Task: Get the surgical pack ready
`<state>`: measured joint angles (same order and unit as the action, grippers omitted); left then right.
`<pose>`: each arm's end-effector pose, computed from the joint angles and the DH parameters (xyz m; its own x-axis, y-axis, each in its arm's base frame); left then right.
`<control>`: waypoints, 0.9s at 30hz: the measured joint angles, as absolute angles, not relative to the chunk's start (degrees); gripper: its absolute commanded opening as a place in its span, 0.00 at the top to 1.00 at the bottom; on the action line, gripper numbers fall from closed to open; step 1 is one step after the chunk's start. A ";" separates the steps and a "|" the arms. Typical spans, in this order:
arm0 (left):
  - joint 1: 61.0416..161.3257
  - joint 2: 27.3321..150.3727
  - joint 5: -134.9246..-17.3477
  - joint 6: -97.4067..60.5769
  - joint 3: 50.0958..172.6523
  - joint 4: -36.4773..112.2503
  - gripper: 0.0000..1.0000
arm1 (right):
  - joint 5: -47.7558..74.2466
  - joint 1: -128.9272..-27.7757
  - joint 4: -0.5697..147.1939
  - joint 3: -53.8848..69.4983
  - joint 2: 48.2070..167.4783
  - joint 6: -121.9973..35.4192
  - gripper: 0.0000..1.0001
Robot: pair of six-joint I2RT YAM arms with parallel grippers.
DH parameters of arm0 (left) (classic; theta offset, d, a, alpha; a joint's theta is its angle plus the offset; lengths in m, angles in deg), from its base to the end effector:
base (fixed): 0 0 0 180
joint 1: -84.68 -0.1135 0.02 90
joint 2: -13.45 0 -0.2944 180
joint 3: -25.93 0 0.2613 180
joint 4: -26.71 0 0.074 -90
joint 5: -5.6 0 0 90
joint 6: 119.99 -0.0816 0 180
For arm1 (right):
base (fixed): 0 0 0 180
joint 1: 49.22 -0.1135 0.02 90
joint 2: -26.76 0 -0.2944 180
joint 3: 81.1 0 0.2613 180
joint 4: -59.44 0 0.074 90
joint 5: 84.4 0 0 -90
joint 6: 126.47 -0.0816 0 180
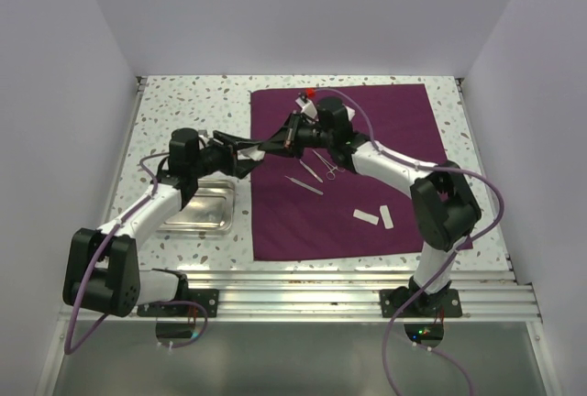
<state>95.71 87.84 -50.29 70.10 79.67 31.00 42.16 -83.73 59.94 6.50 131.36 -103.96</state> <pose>0.2991 -0.1049 0.2452 -0.5748 -0.7185 0.3917 -0.5227 -0.0459 -0.8513 0.3657 0.3104 0.2800 -0.9477 0.2489 -0.1997 -0.1245 0.2876 0.9496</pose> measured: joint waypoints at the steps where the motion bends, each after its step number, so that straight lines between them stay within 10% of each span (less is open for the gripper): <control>1: 95.69 87.84 -50.29 70.12 79.67 30.82 0.48 | 42.14 -83.73 59.85 6.10 131.10 -103.96 1.00; 12: 94.05 87.84 -49.63 68.92 79.67 31.24 0.97 | 42.20 -83.73 59.90 3.15 129.50 -103.96 0.97; 18: 91.14 87.81 -48.63 60.24 80.72 37.79 1.00 | 41.59 -83.81 67.88 6.10 129.50 -100.79 0.16; 27: 82.75 78.66 -56.43 31.22 82.86 61.97 1.00 | 38.03 -83.75 87.85 19.41 129.89 -85.82 0.07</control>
